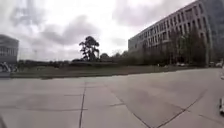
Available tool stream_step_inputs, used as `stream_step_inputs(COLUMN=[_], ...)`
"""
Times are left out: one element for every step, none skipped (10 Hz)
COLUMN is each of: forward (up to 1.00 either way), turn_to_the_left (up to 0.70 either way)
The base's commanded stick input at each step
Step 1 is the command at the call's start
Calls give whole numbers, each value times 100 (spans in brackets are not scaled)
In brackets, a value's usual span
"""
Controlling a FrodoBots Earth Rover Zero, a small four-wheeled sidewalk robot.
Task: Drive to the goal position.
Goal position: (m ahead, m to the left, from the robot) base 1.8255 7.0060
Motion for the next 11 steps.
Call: stream_step_inputs(forward=[0,0,0,0,0,0,0,0,0,0,0], turn_to_the_left=[70,70,70,70,70,70,70,70,70,70,70])
